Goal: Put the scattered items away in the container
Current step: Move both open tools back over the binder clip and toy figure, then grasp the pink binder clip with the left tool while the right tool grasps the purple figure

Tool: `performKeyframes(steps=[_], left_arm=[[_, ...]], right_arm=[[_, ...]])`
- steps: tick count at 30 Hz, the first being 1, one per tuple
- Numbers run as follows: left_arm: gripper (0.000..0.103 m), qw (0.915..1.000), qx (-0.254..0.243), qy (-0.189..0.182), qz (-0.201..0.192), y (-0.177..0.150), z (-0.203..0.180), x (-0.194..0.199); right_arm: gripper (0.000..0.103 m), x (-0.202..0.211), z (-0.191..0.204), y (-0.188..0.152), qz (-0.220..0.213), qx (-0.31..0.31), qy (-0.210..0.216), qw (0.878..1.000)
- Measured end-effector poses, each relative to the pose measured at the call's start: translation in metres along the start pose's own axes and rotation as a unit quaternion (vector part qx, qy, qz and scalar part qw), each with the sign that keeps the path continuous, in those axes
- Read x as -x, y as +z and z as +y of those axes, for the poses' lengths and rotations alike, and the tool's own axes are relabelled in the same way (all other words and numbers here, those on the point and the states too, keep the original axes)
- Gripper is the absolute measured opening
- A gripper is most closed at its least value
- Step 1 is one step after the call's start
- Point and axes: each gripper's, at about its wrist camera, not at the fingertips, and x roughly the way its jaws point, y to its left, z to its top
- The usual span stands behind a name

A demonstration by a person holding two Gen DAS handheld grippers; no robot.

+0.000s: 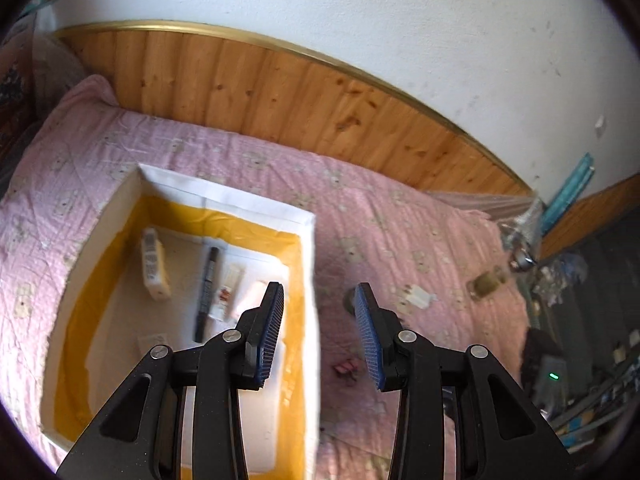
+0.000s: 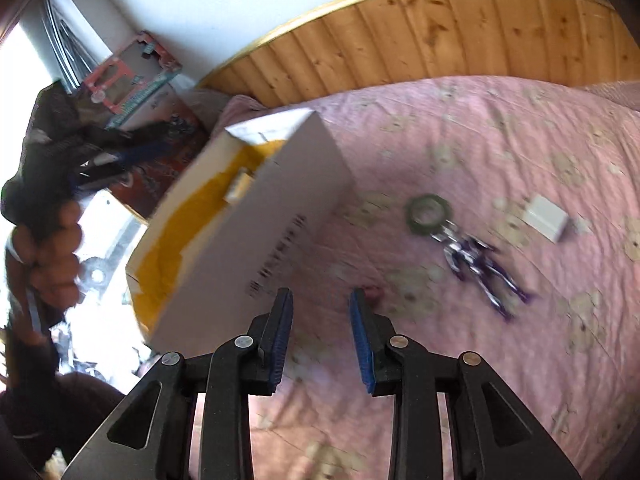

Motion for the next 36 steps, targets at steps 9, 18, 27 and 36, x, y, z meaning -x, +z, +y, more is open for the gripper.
performKeyframes(steps=[9, 18, 27, 36], left_arm=[[0.043, 0.9943, -0.095, -0.030, 0.036, -0.048, -0.084, -0.012], [0.052, 0.9845, -0.123, 0.046, 0.117, -0.087, -0.100, -0.096], [0.054, 0.9704, -0.143, 0.107, 0.163, -0.117, -0.088, -0.165], [0.056, 0.9754, -0.124, 0.119, 0.138, -0.120, -0.073, -0.195]], right_arm=[[0.050, 0.018, -0.027, 0.015, -0.025, -0.058, -0.047, 0.997], [0.052, -0.012, -0.073, 0.024, 0.028, -0.029, -0.132, 0.990], [0.056, -0.057, -0.076, 0.028, 0.063, 0.099, -0.183, 0.976], [0.032, -0.067, -0.096, 0.028, 0.085, 0.069, -0.195, 0.975]])
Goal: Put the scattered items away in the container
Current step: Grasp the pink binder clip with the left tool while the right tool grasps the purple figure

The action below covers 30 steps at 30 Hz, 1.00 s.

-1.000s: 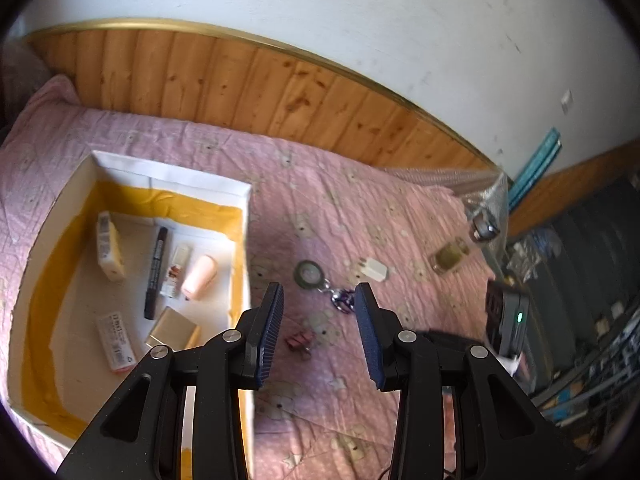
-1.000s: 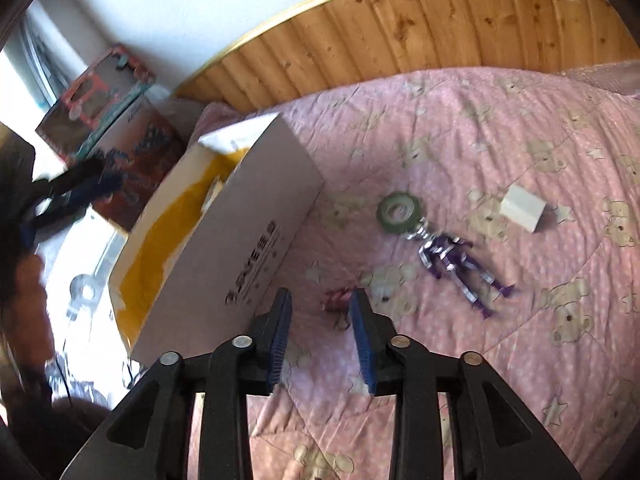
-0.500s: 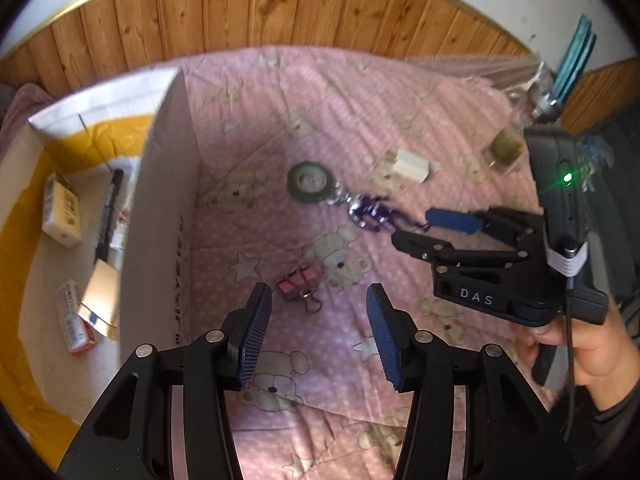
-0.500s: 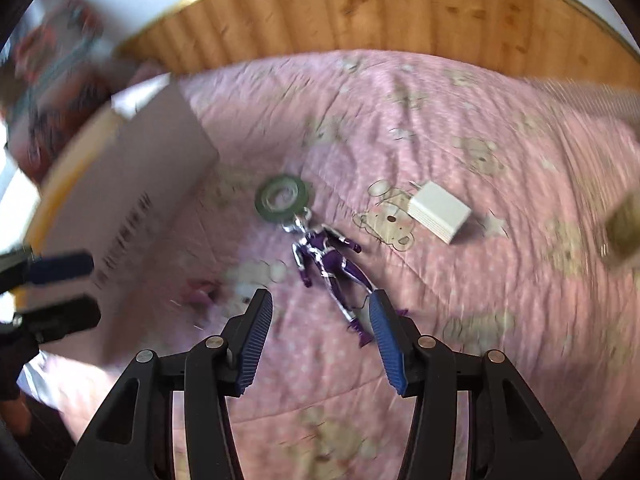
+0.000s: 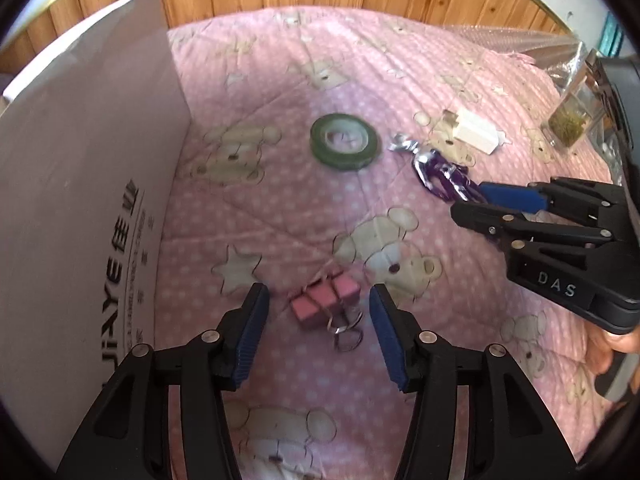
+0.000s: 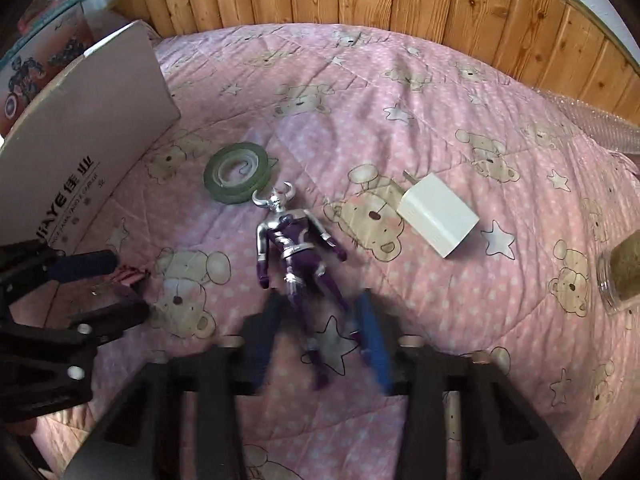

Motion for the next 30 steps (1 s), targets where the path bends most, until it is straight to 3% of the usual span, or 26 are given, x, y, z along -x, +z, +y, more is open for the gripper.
performKeyframes(steps=[5, 7, 12, 20, 22, 30], left_arm=[[0.054, 0.9987, -0.036, 0.022, -0.027, 0.000, -0.008, -0.005], [0.048, 0.9986, -0.040, 0.017, -0.030, 0.000, -0.005, -0.002], [0.050, 0.9995, -0.005, 0.005, -0.032, -0.005, 0.013, 0.004], [0.054, 0.9989, -0.020, 0.035, -0.025, -0.014, -0.001, 0.004], [0.037, 0.9988, -0.021, 0.037, -0.024, -0.012, 0.000, 0.004], [0.037, 0.9986, -0.009, 0.032, -0.041, -0.008, 0.013, 0.015]], right_arm=[[0.029, -0.001, -0.007, 0.003, 0.007, -0.038, 0.016, 0.999], [0.029, 0.000, -0.009, 0.004, 0.010, -0.047, 0.028, 0.998], [0.029, 0.007, -0.004, 0.001, 0.013, -0.054, 0.043, 0.998], [0.029, 0.013, 0.010, 0.005, 0.008, -0.041, 0.050, 0.998], [0.029, 0.011, 0.012, 0.004, 0.011, -0.040, 0.050, 0.998], [0.029, 0.015, 0.017, 0.007, 0.007, -0.039, 0.057, 0.998]])
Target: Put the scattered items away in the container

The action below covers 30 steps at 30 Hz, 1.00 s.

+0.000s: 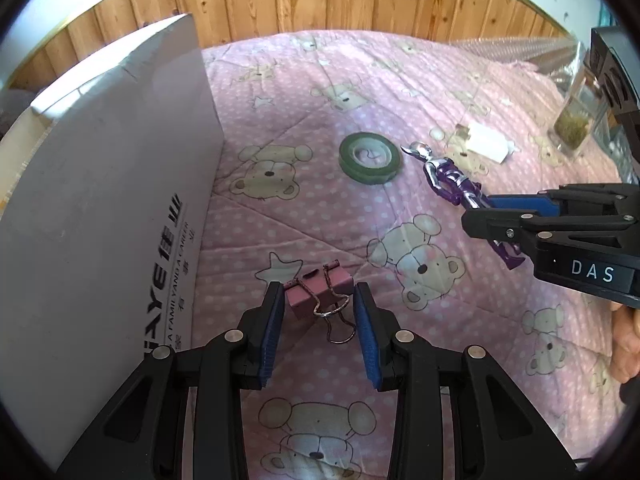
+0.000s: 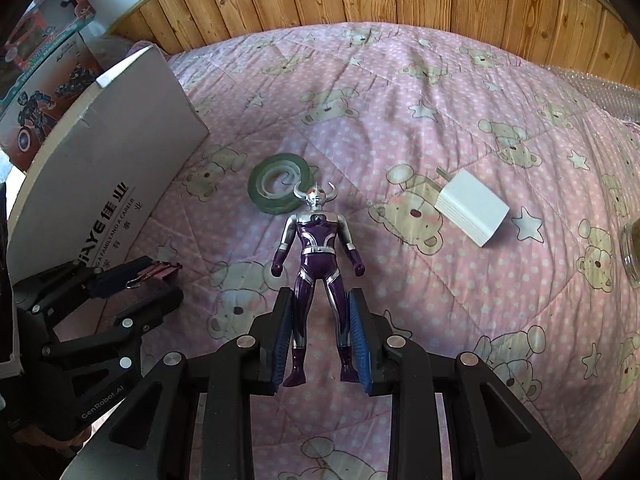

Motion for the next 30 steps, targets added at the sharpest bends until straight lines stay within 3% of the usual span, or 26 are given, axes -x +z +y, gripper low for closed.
performKeyframes(steps=[17, 30], left_arm=[[0.036, 0.9955, 0.029, -0.069, -0.058, 0.018, 0.002, 0.064], [0.036, 0.9908, 0.041, -0.078, -0.103, 0.018, 0.018, 0.117]], right_arm=[[0.029, 0.041, 0.019, -0.001, -0.042, -0.017, 0.058, 0.997], [0.029, 0.056, 0.049, -0.016, -0.059, -0.004, 0.071, 0.996]])
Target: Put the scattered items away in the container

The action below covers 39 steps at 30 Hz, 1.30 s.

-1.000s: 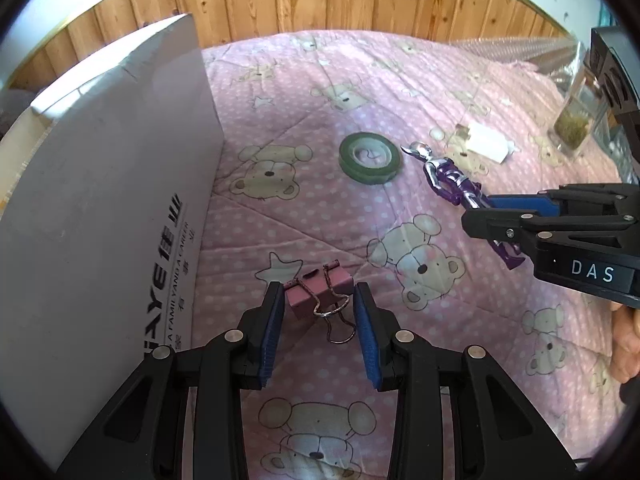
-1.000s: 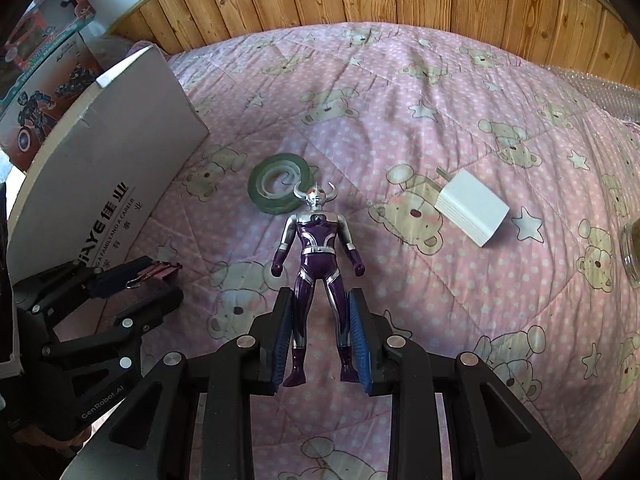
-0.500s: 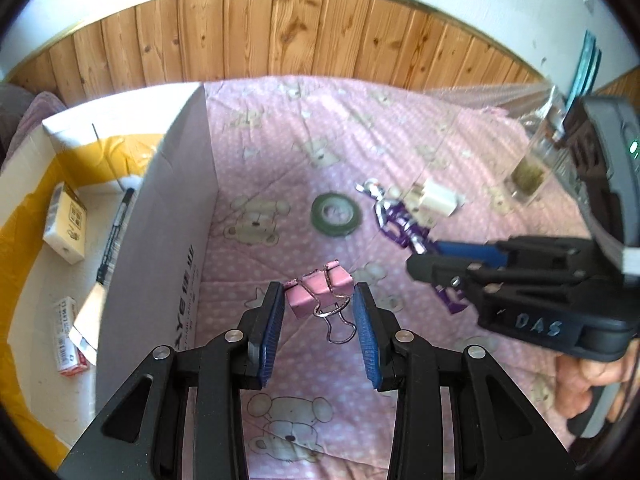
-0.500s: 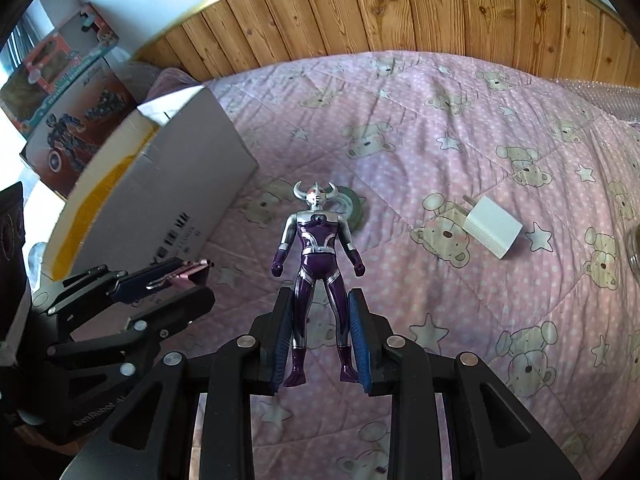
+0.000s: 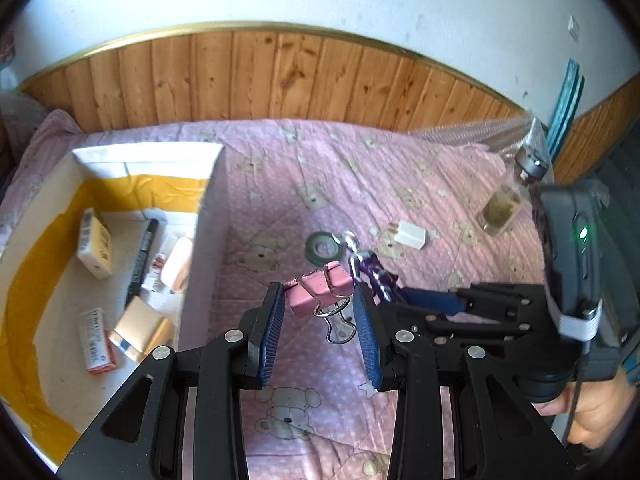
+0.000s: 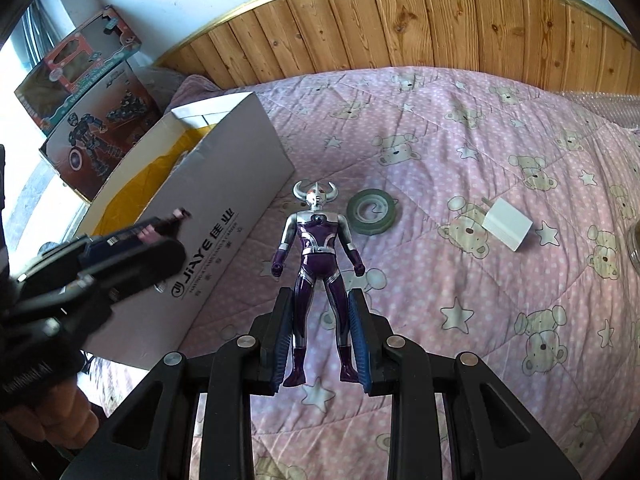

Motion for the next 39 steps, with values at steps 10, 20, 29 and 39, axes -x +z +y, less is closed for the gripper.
performKeyframes(steps=[10, 20, 29, 39], left_arm=[[0.036, 0.9990, 0.004, 0.022, -0.037, 0.001, 0.012, 0.039], [0.036, 0.9950, 0.042, 0.025, -0.087, 0.002, 0.030, 0.095], [0.036, 0.9882, 0.078, 0.019, -0.131, 0.005, 0.064, 0.148], [0.036, 0.9844, 0.102, 0.033, -0.140, 0.001, 0.111, 0.181]], right_arm=[[0.029, 0.014, 0.023, -0.009, -0.021, 0.017, 0.006, 1.000], [0.029, 0.032, 0.057, -0.019, -0.048, 0.043, 0.020, 0.998], [0.029, 0.049, 0.082, -0.023, -0.063, 0.062, 0.029, 0.996], [0.029, 0.071, 0.111, -0.019, -0.091, 0.093, 0.051, 0.990]])
